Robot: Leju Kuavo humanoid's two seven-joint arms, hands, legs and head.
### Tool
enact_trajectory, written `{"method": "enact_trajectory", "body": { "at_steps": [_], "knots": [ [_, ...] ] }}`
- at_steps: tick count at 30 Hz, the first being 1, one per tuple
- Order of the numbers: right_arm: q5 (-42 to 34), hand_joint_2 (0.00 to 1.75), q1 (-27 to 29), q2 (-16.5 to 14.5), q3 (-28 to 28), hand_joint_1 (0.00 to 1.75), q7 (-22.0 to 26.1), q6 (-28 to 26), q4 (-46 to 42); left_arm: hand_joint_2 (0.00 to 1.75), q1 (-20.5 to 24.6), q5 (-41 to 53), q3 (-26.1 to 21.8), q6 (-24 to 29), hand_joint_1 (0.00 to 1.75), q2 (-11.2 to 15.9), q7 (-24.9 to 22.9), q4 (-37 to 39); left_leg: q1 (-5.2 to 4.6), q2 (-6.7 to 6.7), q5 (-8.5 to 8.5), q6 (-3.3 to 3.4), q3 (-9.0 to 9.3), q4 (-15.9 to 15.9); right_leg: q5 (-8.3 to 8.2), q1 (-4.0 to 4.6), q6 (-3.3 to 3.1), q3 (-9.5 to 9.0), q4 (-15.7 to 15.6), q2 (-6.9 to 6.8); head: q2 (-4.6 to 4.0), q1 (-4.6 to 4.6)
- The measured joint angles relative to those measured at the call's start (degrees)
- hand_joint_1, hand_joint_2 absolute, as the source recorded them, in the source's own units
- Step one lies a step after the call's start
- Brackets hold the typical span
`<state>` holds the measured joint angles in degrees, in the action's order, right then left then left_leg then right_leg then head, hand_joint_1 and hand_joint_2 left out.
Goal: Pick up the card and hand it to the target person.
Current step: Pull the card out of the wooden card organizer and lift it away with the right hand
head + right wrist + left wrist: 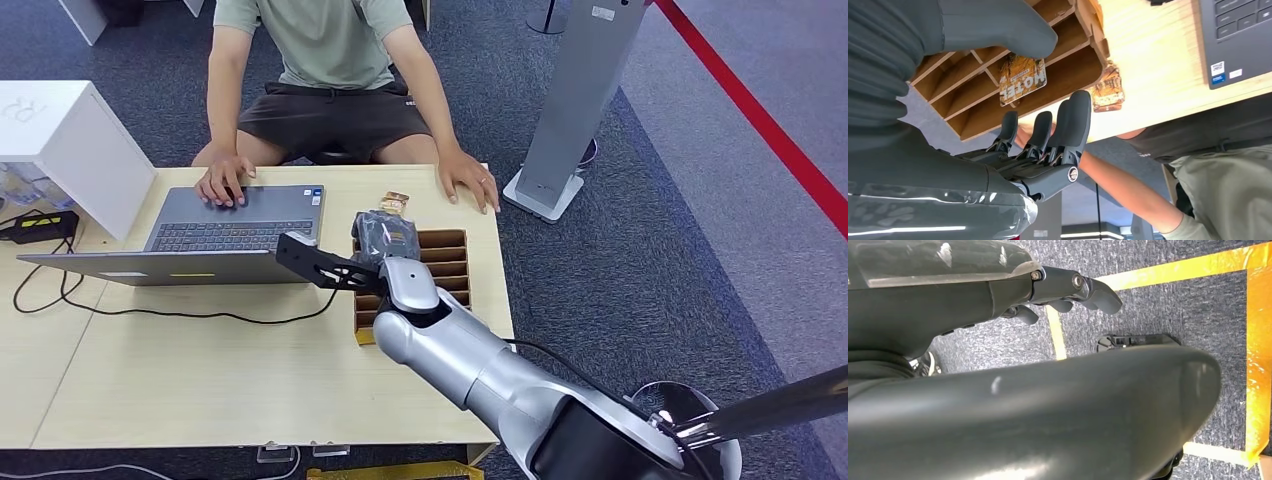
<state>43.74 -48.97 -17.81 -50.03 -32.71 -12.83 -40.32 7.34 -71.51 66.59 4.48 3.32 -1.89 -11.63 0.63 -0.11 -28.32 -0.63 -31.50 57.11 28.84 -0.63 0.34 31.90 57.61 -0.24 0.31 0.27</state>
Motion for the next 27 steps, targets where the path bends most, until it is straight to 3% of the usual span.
{"method": "enact_trajectory", "body": {
  "at_steps": [12,27],
  "knots": [
    [1.3,1.75,-0.4,0.8,0.0,0.82,-2.0,0.2,1.8,0.00,-0.1,-0.3,0.0,0.0,0.00,0.0,0.5,0.0,0.00,0.00,0.00,0.00,0.03,0.0,0.00,0.00,0.00,-0.01,0.0,0.01,0.00,-0.04],
    [1.2,1.75,-1.0,2.4,0.0,0.88,-2.1,0.6,4.3,0.00,0.1,0.0,0.9,-0.1,0.00,0.0,0.3,0.0,0.00,0.01,0.00,0.00,0.06,0.0,0.00,0.00,0.00,-0.01,0.0,0.02,0.00,-0.08]
  ]
}}
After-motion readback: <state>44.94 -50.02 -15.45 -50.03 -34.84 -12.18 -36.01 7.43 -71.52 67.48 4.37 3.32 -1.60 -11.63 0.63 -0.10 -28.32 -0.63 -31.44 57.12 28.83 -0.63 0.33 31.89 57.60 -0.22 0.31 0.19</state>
